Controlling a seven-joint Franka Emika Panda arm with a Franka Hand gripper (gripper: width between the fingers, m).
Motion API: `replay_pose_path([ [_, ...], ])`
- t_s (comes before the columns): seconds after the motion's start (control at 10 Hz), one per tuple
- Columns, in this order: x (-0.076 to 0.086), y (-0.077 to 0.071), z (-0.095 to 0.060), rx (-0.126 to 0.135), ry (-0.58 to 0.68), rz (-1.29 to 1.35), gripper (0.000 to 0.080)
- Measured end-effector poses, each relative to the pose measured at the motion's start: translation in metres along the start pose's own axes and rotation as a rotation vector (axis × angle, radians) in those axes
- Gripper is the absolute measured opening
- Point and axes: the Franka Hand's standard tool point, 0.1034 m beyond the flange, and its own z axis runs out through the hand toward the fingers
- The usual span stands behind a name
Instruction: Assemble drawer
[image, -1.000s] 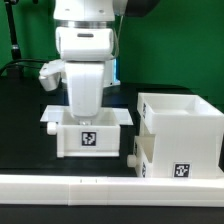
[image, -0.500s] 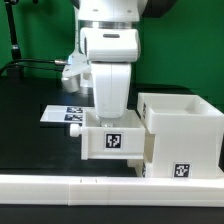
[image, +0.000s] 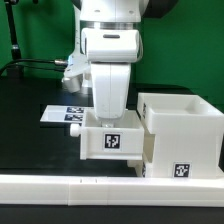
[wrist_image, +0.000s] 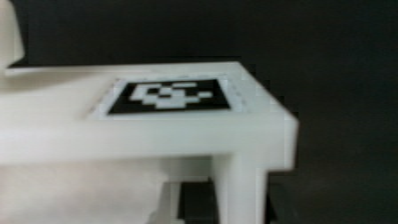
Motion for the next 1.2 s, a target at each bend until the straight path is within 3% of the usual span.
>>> replay_pose_path([
  [0.8,0.018,-0.001,0.003,0.006,0.001,0.032,0.0039],
  [1.2,0.016,-0.001,0.003,0.004,0.0,0.017,0.0039],
])
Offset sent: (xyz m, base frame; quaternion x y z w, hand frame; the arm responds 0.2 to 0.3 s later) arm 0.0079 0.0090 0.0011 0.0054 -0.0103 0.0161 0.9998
